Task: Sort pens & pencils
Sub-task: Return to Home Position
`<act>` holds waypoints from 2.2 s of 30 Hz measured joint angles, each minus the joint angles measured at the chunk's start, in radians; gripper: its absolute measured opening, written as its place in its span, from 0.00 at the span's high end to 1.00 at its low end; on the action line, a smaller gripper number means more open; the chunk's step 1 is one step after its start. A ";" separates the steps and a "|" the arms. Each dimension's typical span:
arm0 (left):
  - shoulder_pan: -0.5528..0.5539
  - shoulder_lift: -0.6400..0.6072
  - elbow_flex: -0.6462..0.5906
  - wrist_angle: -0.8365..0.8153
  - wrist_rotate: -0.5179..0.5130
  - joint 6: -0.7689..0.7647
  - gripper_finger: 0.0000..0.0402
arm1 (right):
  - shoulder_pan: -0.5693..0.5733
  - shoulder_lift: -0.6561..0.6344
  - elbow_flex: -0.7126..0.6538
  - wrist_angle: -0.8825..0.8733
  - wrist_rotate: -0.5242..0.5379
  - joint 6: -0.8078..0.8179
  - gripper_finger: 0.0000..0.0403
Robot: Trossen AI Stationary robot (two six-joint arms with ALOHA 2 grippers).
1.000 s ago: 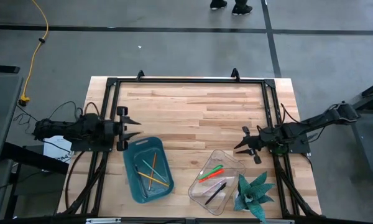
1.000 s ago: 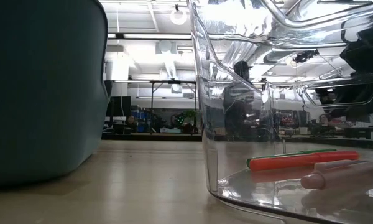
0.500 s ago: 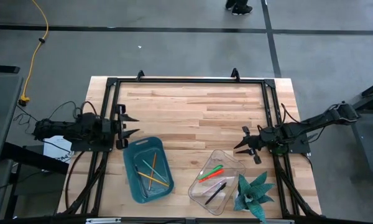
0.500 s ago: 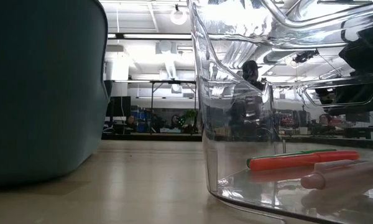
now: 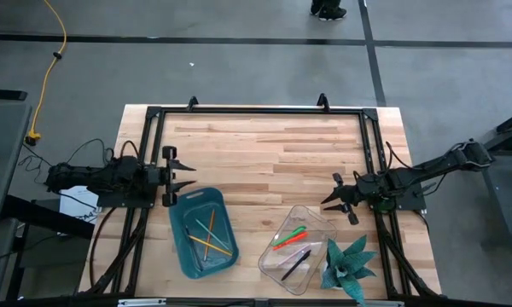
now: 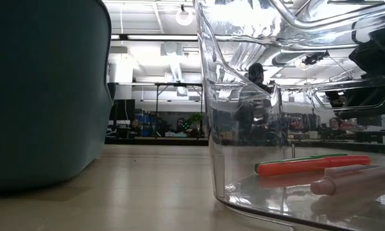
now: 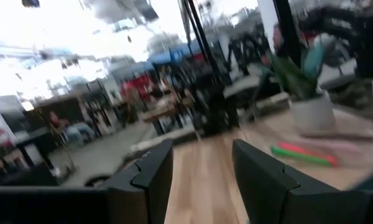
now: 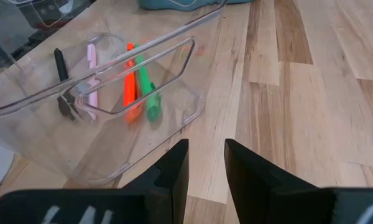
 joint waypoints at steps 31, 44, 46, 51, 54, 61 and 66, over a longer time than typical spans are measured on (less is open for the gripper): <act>0.000 0.012 0.000 -0.141 0.027 -0.024 0.62 | 0.000 0.000 0.000 -0.005 0.000 0.104 0.77; 0.000 0.013 0.000 -0.141 0.027 -0.024 0.62 | 0.000 0.000 0.000 -0.005 0.000 0.102 0.77; 0.000 0.012 0.000 -0.141 0.027 -0.024 0.62 | 0.000 0.000 0.000 -0.005 0.000 0.102 0.77; 0.000 0.012 0.000 -0.141 0.027 -0.024 0.62 | 0.000 0.000 0.000 -0.005 0.000 0.102 0.77; 0.000 0.012 0.000 -0.141 0.027 -0.024 0.62 | 0.000 0.001 0.000 -0.005 0.000 0.102 0.77; 0.000 0.013 0.000 -0.141 0.027 -0.029 0.62 | 0.000 0.001 0.001 -0.005 0.000 0.102 0.77; 0.000 0.011 0.000 -0.137 -0.004 -0.264 0.62 | 0.000 0.001 0.001 -0.005 0.000 0.102 0.77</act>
